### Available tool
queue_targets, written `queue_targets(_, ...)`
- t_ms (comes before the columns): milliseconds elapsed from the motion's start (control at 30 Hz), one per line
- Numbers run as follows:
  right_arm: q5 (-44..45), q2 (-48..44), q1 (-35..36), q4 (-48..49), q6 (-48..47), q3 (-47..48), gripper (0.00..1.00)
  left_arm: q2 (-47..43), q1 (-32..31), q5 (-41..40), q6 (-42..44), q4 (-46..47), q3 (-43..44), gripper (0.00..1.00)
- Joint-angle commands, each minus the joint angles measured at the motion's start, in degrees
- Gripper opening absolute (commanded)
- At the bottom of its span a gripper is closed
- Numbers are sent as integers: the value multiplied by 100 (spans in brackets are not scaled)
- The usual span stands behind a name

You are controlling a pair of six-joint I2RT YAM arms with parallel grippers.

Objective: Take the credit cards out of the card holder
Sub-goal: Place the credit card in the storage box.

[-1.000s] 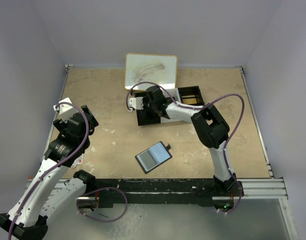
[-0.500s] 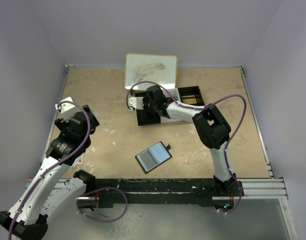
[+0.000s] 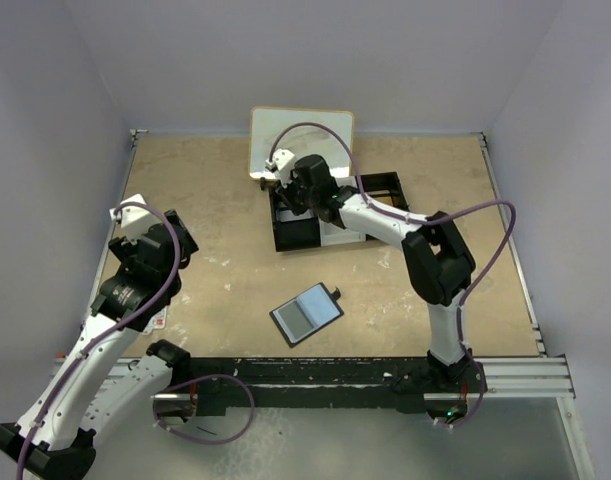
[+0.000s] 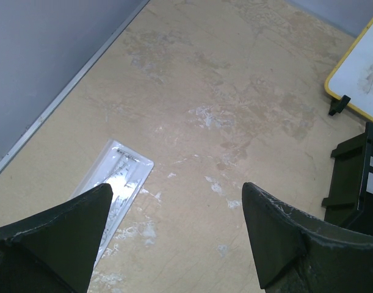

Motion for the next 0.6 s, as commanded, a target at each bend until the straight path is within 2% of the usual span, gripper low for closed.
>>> queue_targets(0, 45, -303, -21, -199, 2035, -321, 25, -67, 28, -27, 5, 67, 10, 84)
queue_targets(167, 418, -190, -20, -345, 2737, -335, 17, -105, 33, -21, -3, 71, 7, 84)
queue_targets(300, 531, 62, -17, -477, 2902, -101, 10, -67, 30, 13, 14, 90, -1, 84)
queue_targets(567, 1086, 582, 84, -1052, 2933, 504, 9, -63, 28, -11, 17, 80, 2, 84)
